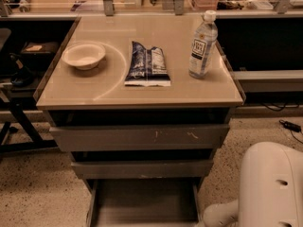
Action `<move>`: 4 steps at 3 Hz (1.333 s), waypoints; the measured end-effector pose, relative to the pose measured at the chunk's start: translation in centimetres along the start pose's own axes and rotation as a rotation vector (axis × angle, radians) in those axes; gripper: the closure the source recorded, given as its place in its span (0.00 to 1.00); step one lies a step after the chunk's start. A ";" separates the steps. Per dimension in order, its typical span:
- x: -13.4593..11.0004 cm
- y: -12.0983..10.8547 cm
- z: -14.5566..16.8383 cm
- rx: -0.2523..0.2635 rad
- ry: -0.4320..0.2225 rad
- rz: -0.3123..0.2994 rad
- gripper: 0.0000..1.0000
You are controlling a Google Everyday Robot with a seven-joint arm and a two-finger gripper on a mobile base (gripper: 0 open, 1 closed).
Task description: Open bottom drawer
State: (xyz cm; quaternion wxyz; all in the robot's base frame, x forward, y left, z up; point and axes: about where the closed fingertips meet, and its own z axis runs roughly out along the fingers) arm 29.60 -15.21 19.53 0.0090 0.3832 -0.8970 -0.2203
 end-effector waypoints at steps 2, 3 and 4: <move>1.4 1.5 -0.7 0.001 0.012 0.037 0.00; 0.9 1.6 -1.0 0.010 0.005 0.021 0.00; 1.6 1.6 -4.8 0.088 -0.065 0.071 0.00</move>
Offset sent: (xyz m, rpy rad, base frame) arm -0.0296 -0.0071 0.0220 -0.0292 0.0135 -0.0593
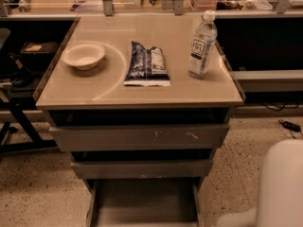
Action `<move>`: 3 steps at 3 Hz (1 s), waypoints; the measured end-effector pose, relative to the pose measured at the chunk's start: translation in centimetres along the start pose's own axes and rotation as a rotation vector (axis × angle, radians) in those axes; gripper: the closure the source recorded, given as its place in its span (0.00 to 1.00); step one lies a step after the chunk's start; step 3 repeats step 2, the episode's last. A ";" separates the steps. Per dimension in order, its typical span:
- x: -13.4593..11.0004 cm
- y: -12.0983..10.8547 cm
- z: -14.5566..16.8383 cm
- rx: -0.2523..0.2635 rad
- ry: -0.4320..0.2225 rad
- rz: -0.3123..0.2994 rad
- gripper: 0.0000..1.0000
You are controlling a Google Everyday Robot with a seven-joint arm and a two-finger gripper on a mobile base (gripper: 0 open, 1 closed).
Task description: Open bottom drawer
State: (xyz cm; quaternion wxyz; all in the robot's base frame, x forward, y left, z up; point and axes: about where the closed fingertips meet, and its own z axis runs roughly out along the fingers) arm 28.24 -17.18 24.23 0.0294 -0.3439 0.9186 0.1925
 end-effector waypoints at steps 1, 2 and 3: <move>2.8 -1.7 -7.3 0.169 -0.068 0.143 0.00; 2.8 -1.6 -10.4 0.239 -0.113 0.127 0.00; 2.8 -1.6 -10.4 0.239 -0.113 0.127 0.00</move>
Offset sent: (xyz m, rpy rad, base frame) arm -0.0022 -0.0431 0.0451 -0.0739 -0.0764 -0.1453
